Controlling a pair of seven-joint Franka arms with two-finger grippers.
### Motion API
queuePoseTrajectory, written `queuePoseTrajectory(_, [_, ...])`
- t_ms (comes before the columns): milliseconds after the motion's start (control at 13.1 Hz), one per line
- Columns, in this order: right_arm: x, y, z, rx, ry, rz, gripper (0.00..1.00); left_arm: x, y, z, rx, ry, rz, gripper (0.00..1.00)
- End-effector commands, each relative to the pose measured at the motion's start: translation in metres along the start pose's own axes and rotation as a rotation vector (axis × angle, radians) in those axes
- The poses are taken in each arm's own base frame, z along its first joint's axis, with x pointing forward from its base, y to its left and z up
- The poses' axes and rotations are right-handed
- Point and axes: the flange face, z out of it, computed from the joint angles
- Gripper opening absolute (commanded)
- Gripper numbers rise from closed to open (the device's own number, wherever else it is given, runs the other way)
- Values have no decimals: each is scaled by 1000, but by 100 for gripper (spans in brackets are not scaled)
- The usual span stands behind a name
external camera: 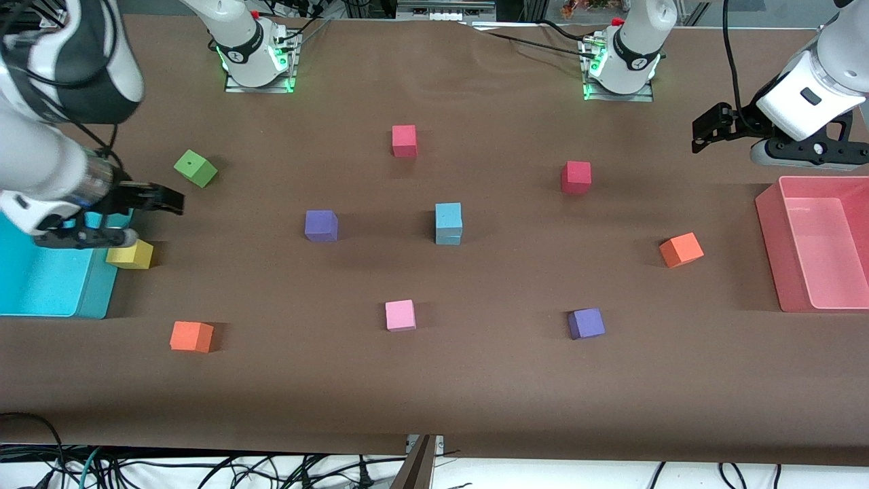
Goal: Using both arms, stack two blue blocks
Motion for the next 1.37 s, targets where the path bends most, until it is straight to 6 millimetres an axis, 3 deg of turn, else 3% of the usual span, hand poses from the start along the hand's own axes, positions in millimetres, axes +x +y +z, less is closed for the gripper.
queuePoseTrajectory(0, [-23, 28, -38, -6, 75, 17, 100, -7, -6, -4, 21, 5, 21, 100])
queuePoseTrajectory(229, [-45, 40, -77, 1, 132, 43, 100, -7, -5, -3, 20, 0, 21, 100])
queuePoseTrajectory(1297, [-43, 41, -64, 62, 84, 61, 100, -7, -14, -3, 16, -3, 5, 100])
